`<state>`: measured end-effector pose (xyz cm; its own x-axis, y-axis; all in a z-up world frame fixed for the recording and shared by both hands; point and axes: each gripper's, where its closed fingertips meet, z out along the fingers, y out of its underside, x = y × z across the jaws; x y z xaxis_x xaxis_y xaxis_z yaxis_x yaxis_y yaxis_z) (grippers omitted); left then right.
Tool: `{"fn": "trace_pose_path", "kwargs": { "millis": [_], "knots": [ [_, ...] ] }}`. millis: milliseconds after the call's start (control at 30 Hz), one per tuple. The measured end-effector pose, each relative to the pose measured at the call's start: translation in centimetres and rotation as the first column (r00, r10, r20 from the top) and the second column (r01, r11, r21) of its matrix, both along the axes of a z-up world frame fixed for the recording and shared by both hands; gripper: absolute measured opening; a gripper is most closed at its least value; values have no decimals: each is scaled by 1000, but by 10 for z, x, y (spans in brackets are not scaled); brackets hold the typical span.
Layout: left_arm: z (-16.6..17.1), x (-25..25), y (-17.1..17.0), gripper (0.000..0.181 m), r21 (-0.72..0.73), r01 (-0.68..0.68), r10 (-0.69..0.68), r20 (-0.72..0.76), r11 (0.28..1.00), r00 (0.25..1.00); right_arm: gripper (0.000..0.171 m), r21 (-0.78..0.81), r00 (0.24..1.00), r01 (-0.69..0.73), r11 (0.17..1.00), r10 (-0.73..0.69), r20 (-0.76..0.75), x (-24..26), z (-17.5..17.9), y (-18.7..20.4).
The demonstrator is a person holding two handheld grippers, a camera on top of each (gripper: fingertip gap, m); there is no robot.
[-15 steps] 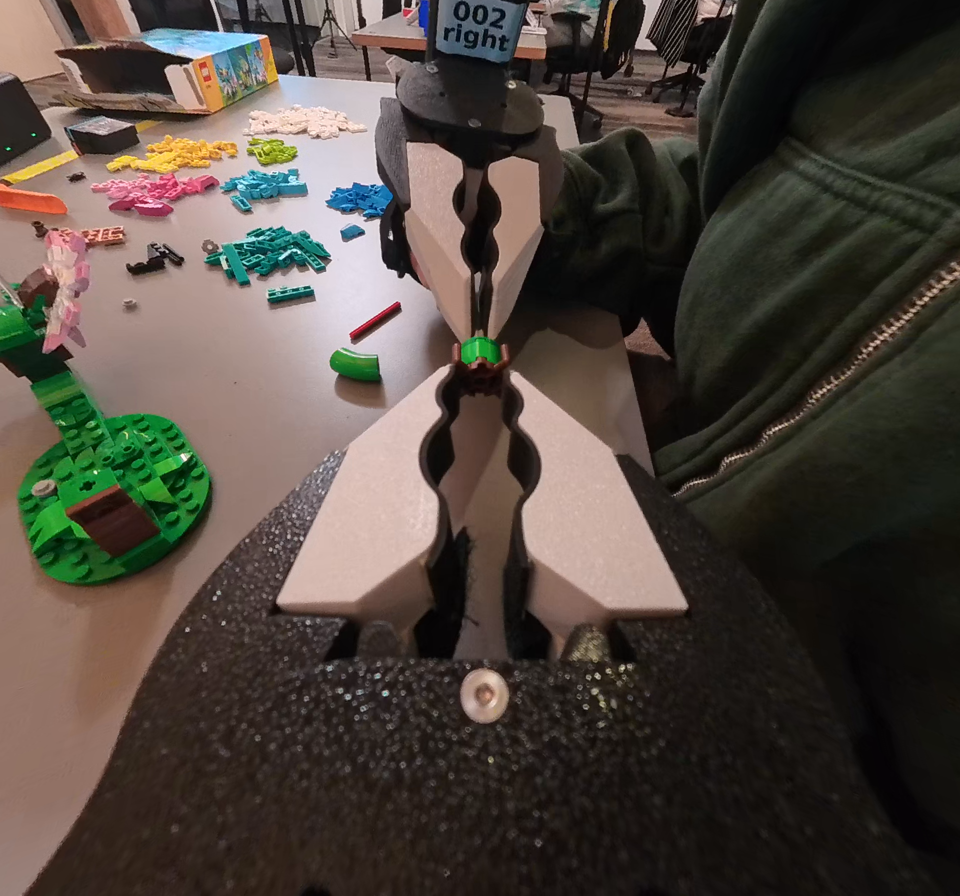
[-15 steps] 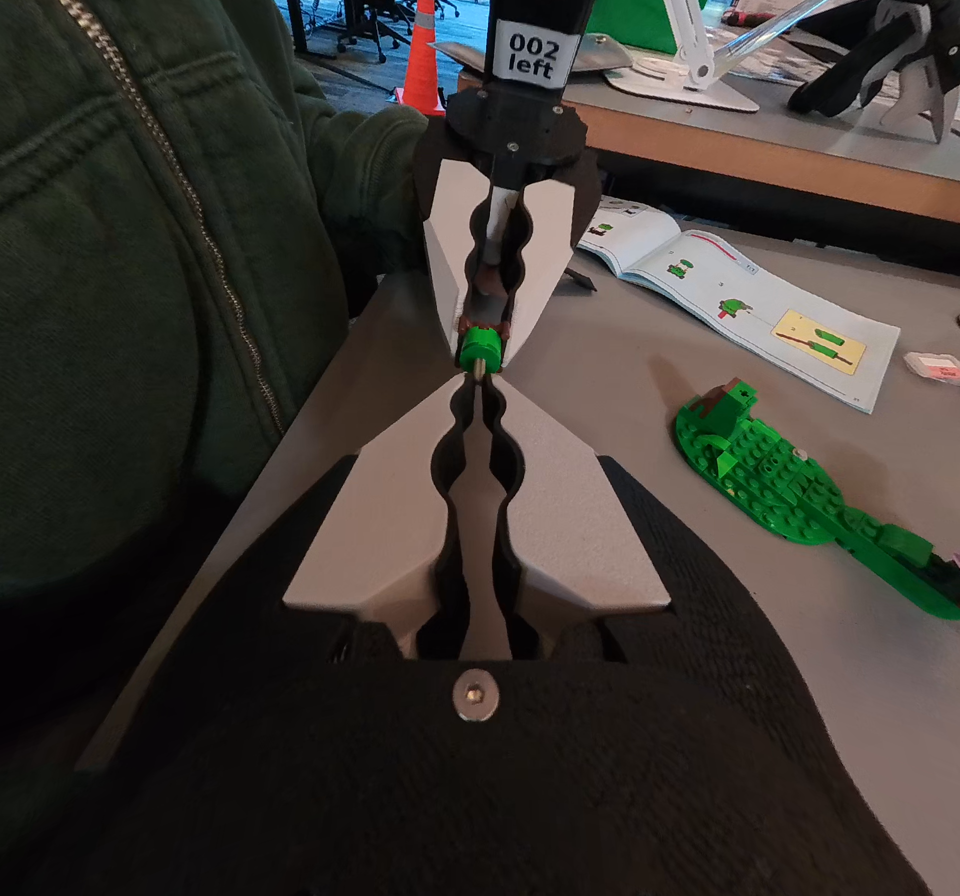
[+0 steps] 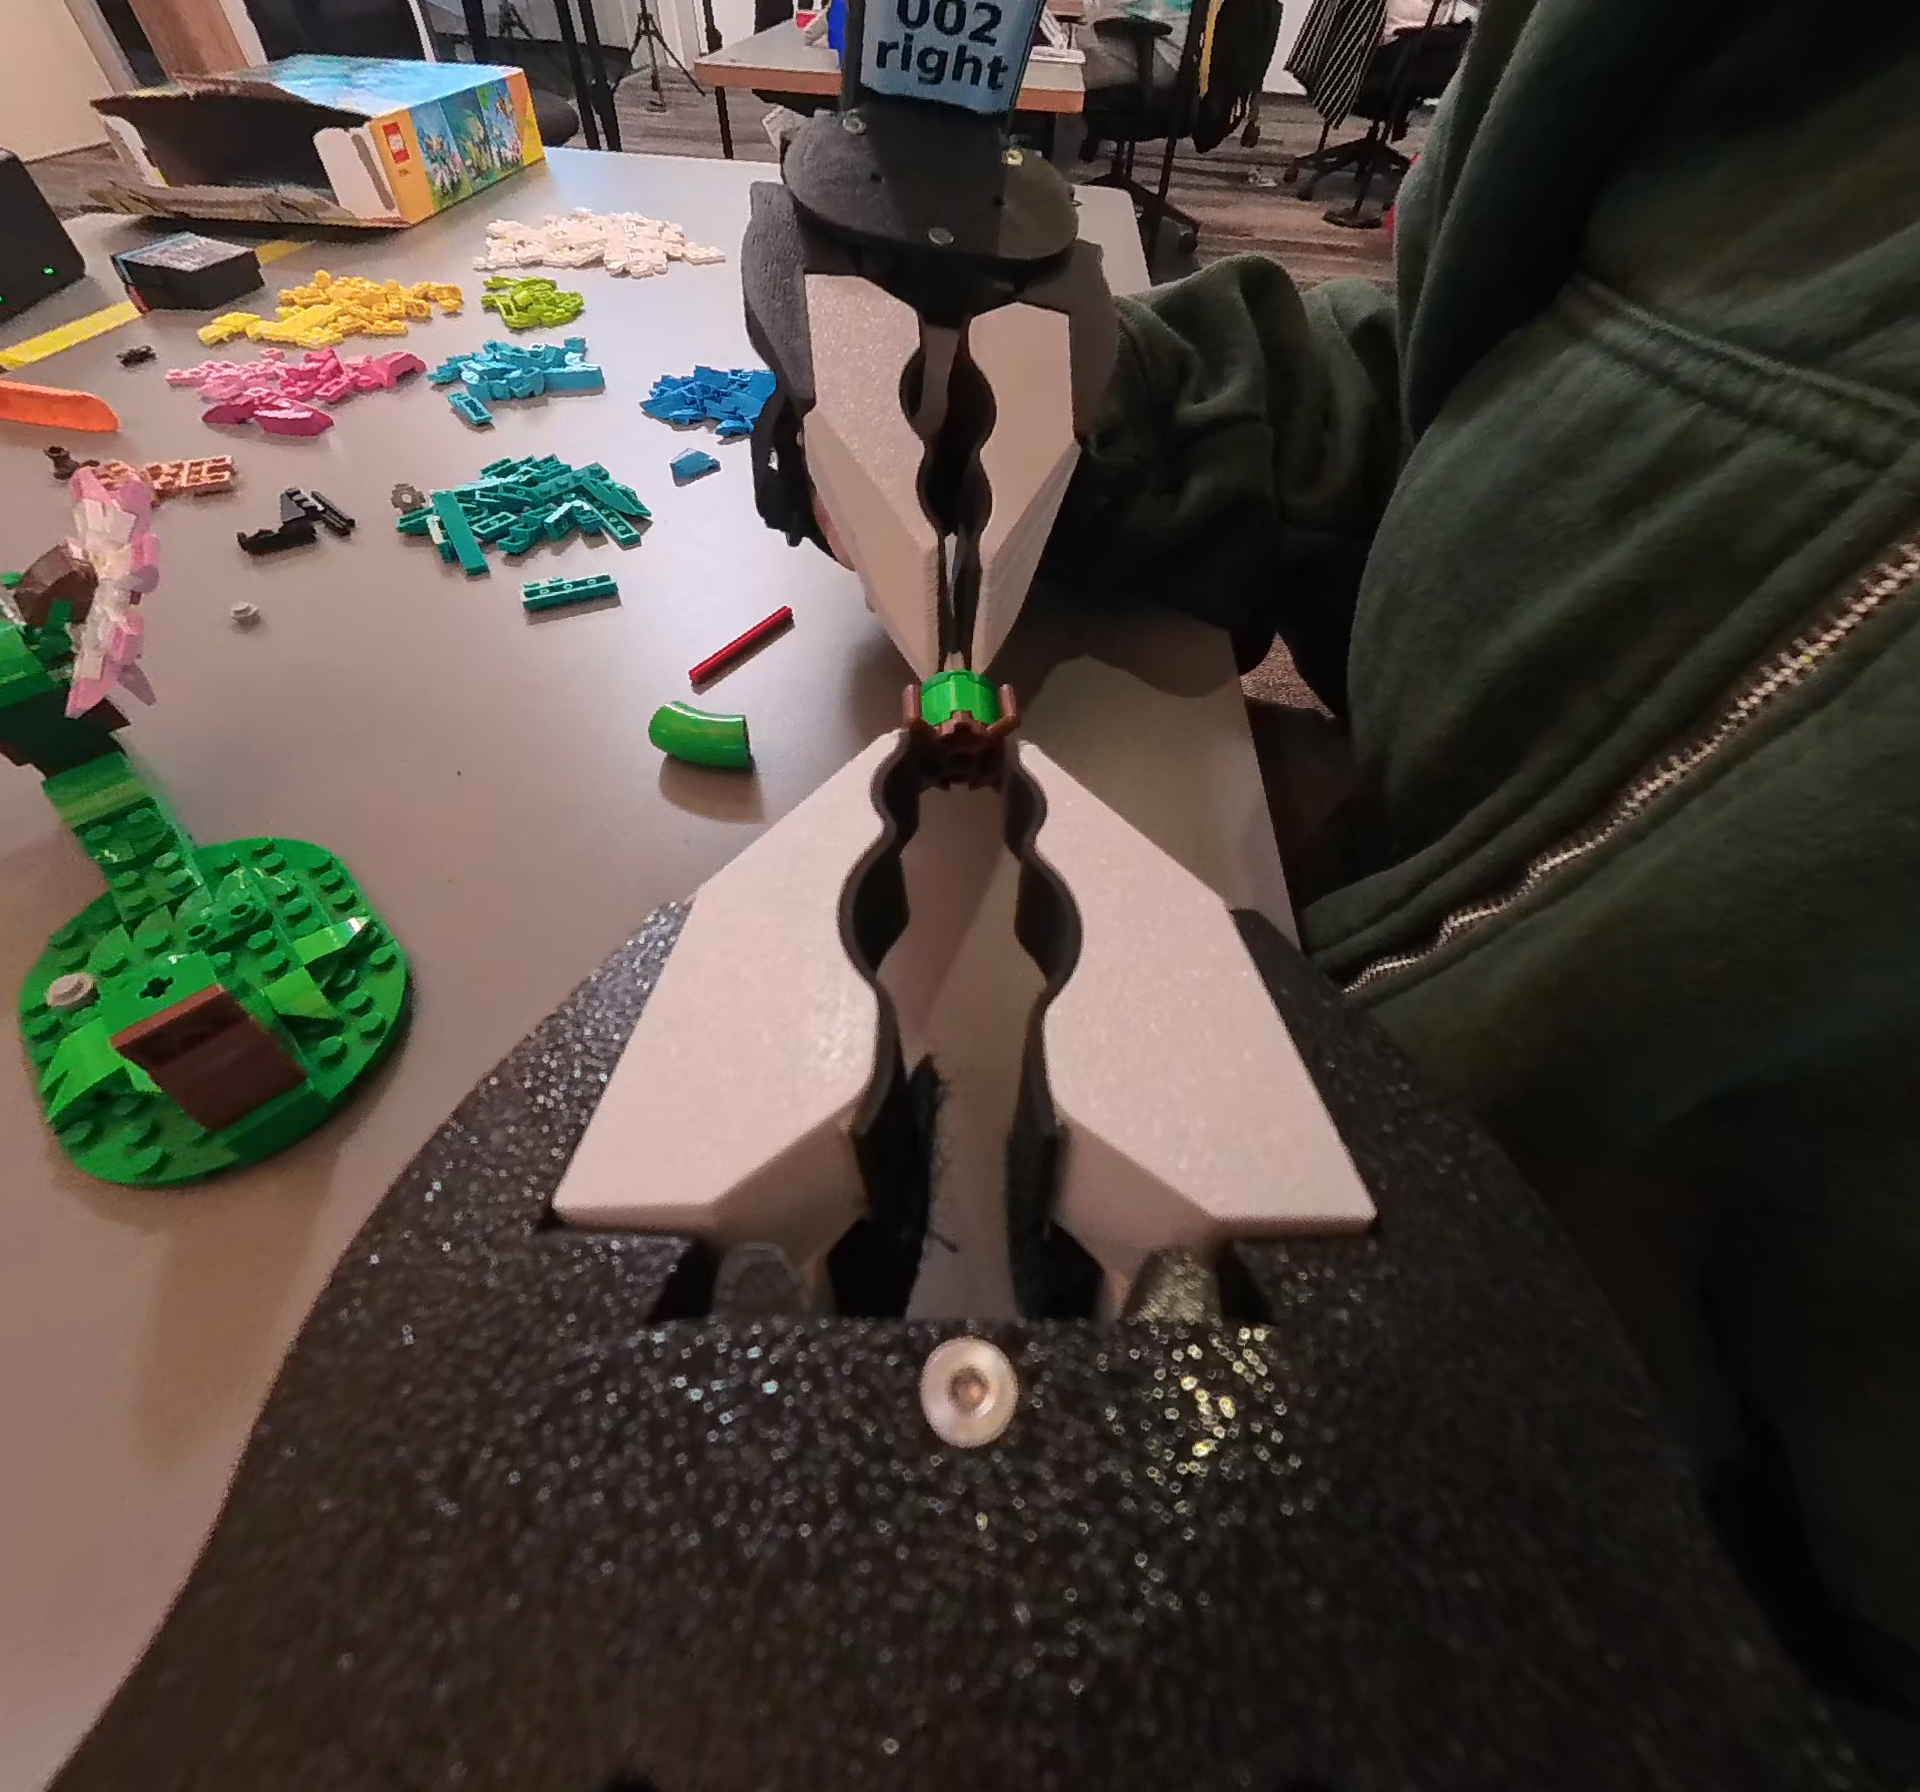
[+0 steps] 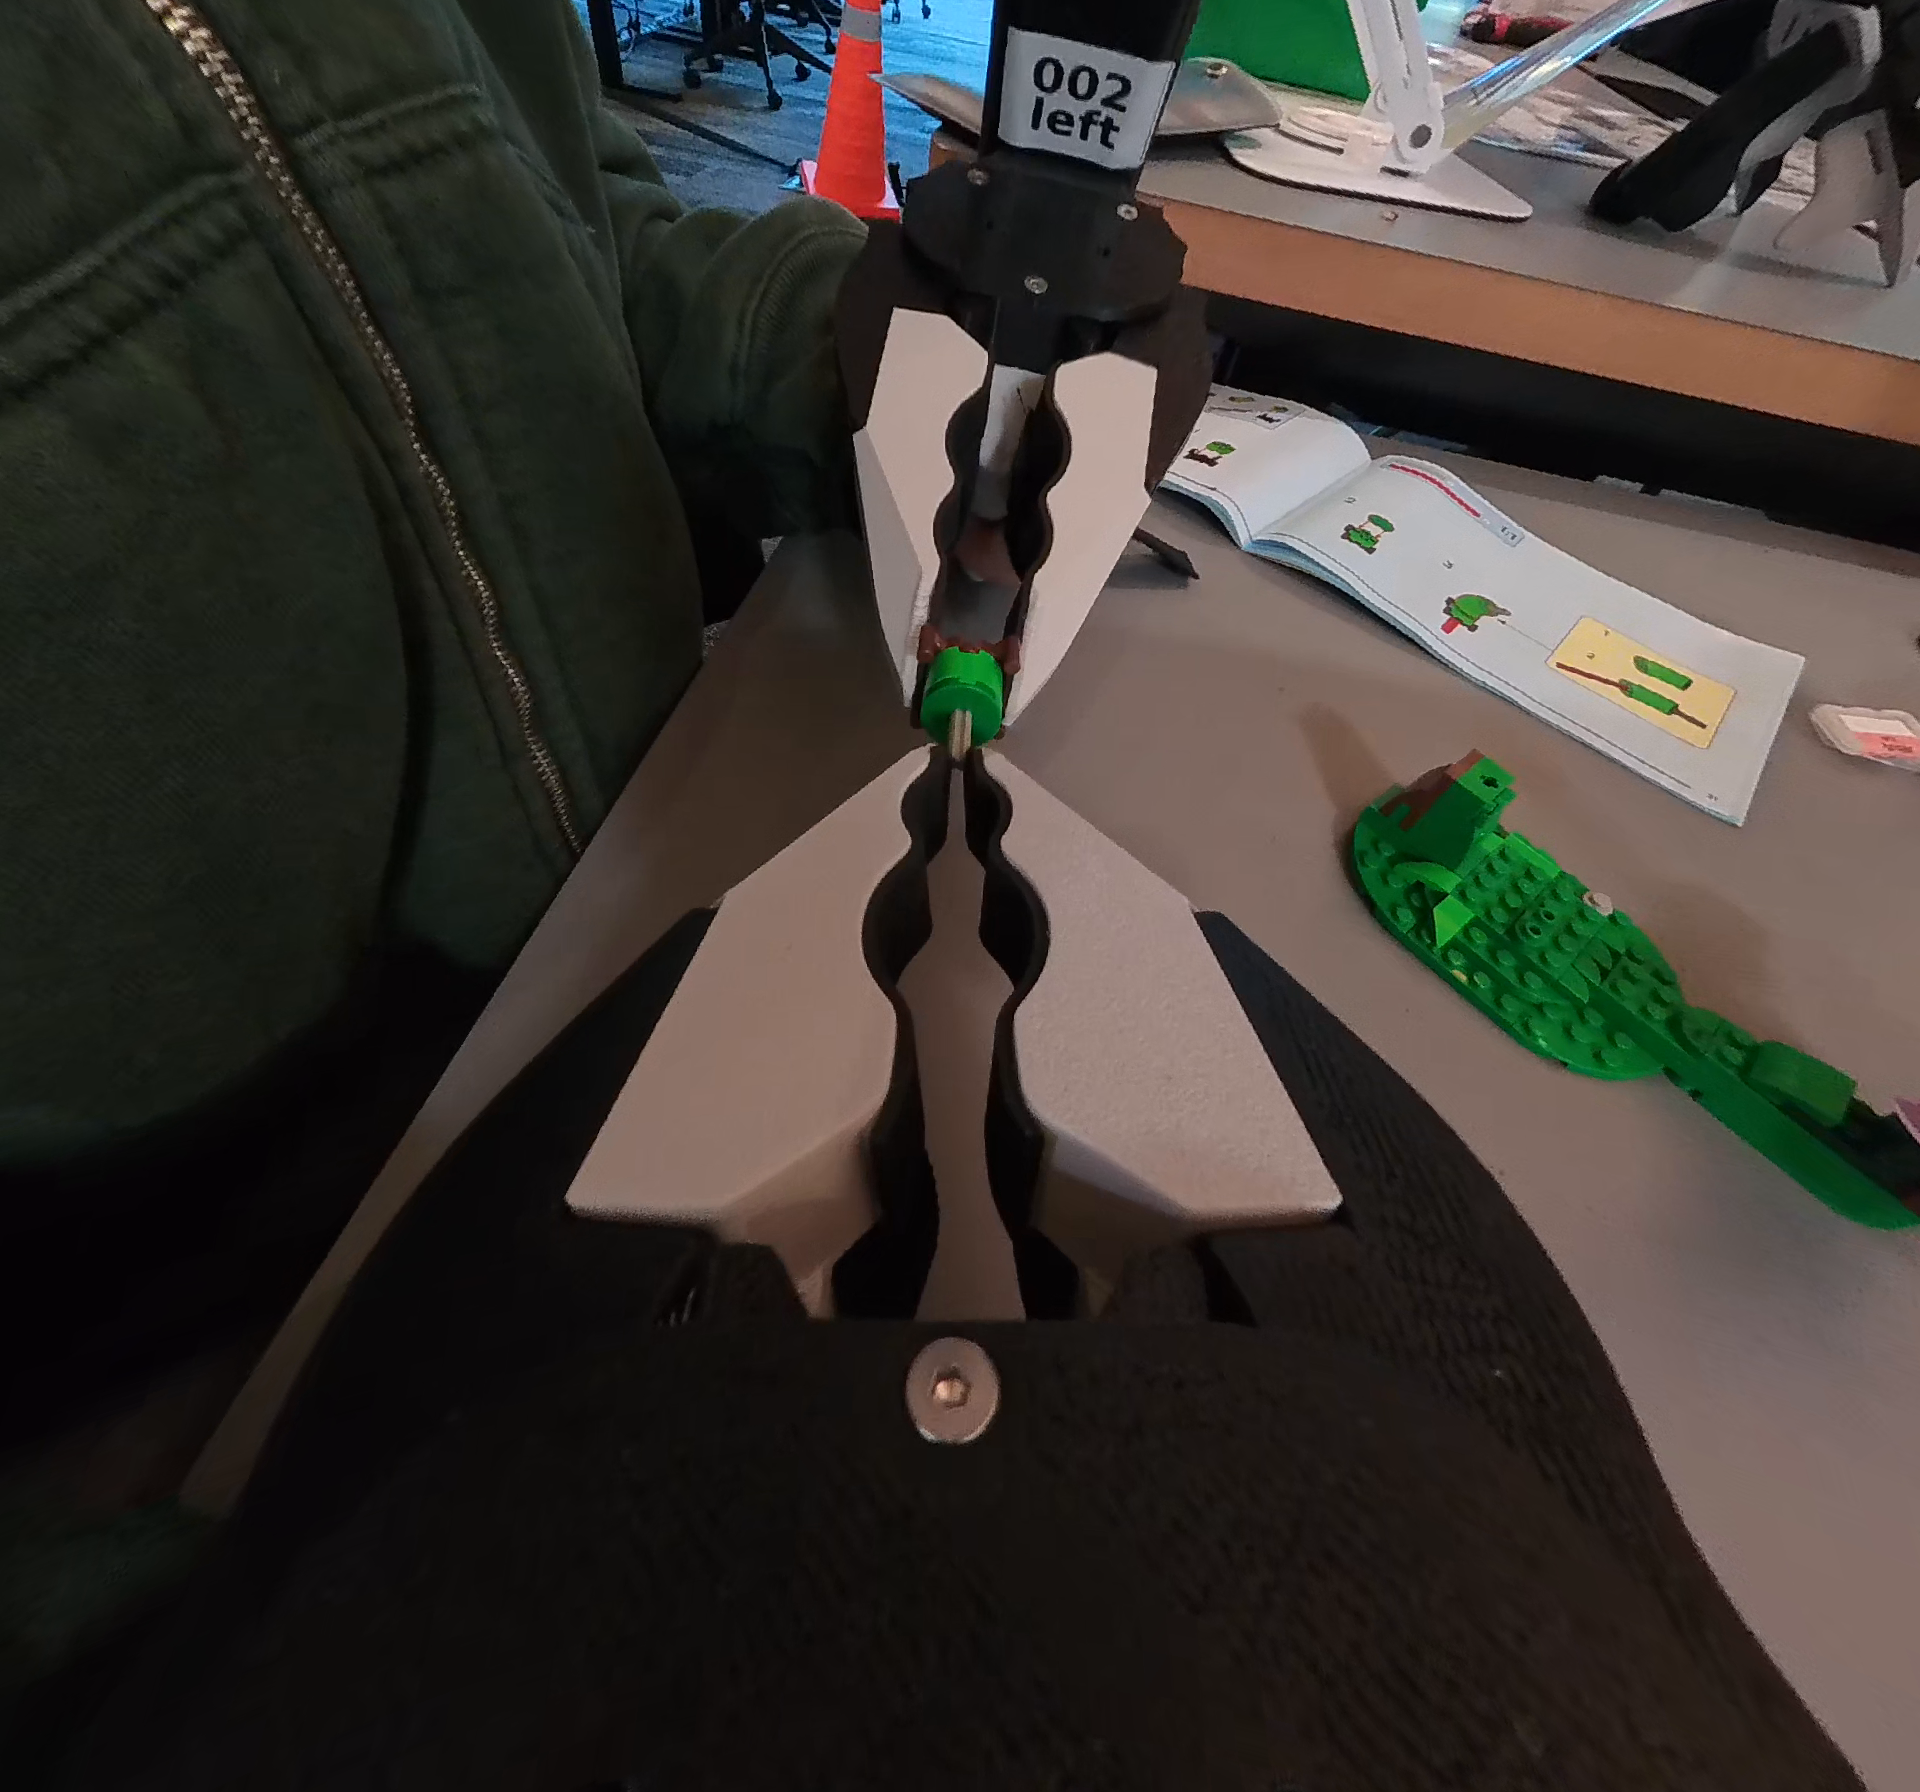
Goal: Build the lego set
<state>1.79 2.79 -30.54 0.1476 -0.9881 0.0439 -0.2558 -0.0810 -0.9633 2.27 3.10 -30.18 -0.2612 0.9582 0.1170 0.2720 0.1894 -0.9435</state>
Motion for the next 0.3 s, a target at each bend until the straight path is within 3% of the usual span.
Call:
{"fn": "trace_pose_path", "kwargs": {
  "millis": [167, 300],
  "knots": [
    [0, -1, 4, 14, -27, -12, 13, 17, 1000, 1000, 2, -65, 1000, 18, 998, -19, -20, -2, 0, 5],
    [3, -11, 22, 14, 20, -127, 126, 13, 992, 992, 24, -94, 977, 196, 976, -202, -67, 13, 16, 41]
  ]
}}
